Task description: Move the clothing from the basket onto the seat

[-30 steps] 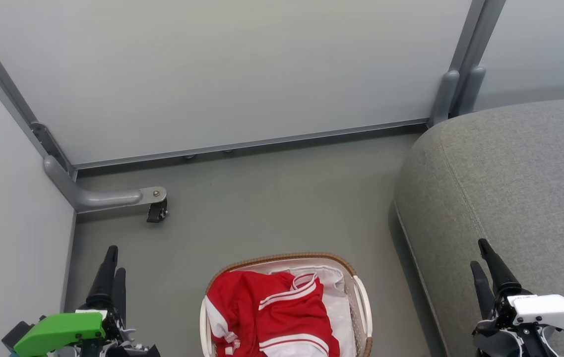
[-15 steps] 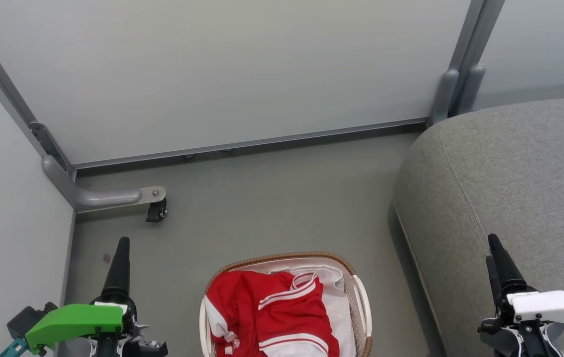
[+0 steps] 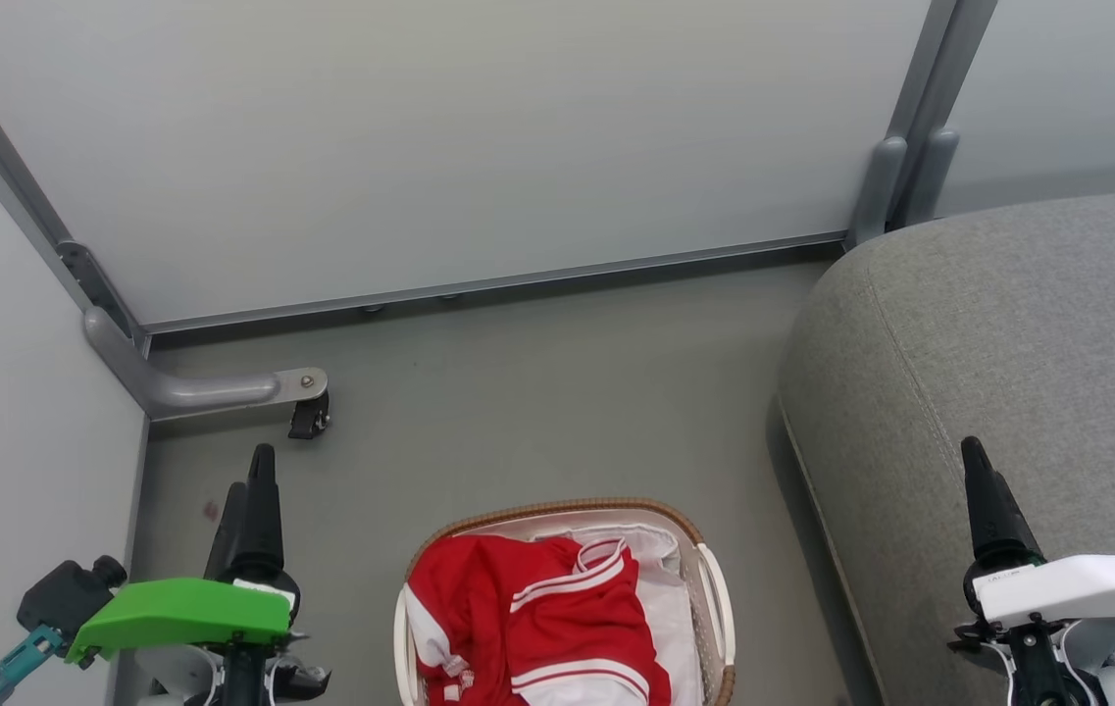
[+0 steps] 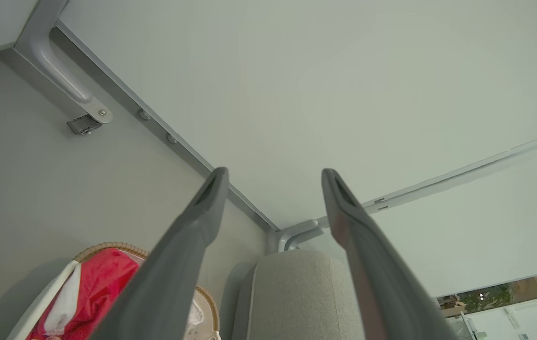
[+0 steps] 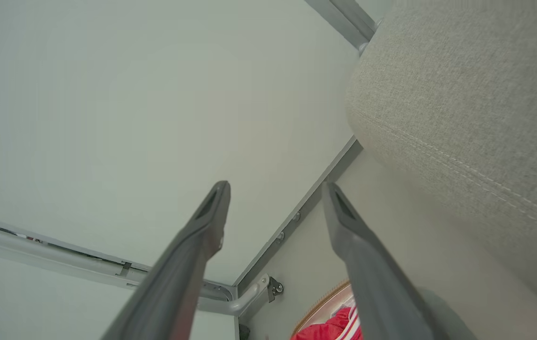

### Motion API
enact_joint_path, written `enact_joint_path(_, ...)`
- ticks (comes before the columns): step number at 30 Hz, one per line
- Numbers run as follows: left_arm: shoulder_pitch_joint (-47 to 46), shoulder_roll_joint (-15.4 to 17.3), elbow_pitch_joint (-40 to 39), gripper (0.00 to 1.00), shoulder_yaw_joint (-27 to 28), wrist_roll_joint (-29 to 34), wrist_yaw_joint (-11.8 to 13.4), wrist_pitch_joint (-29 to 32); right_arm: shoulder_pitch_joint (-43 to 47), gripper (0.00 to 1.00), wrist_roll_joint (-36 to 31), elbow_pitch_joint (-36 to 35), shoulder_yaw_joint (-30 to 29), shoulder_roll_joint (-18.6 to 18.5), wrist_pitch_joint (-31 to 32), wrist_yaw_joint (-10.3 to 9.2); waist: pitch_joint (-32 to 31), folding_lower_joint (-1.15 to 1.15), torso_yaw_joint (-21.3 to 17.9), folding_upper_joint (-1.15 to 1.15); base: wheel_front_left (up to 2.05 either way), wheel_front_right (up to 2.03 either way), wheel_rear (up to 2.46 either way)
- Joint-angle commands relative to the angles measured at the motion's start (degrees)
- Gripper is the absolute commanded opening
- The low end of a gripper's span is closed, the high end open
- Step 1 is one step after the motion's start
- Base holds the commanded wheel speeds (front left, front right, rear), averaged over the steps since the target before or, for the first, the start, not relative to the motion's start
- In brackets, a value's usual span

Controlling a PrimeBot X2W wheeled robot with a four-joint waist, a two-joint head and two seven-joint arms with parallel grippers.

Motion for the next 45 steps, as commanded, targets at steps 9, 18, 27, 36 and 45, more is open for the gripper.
enact_joint_path(9,0.49,0.46,-1.22,1.00,-1.14,11.27,1.04,-2.17,0.74,1.00,-11.63,-1.61,0.31,-0.60,-2.27,0.01,-0.12,0.00,-0.11,0.00,0.00,0.00,0.00)
enact_joint_path(18,1.33,0.52,-0.12,1.00,-1.91,17.81,1.04,-3.79,1.23,1.00,-21.33,-1.06,1.98,-0.66,-3.91,0.01,-0.11,0.00,-0.07,0.00,0.00,0.00,0.00)
enact_joint_path(27,1.45,0.57,1.35,1.00,-2.84,22.91,1.09,-5.27,1.35,1.00,-28.36,-0.33,2.65,-0.75,-5.38,0.01,-0.13,0.00,-0.14,0.00,0.00,0.00,0.00)
enact_joint_path(36,1.54,0.63,2.73,1.00,-3.93,27.68,1.24,-6.59,1.56,1.00,-35.18,-0.12,2.89,-0.81,-6.70,0.01,-0.12,0.00,-0.10,0.00,0.00,0.00,0.00)
enact_joint_path(45,1.48,0.68,3.82,1.00,-4.86,31.45,1.72,-7.89,0.98,1.00,-40.94,-0.04,3.85,-0.85,-7.96,0.01,-0.08,0.00,-0.05,0.00,0.00,0.00,0.00)
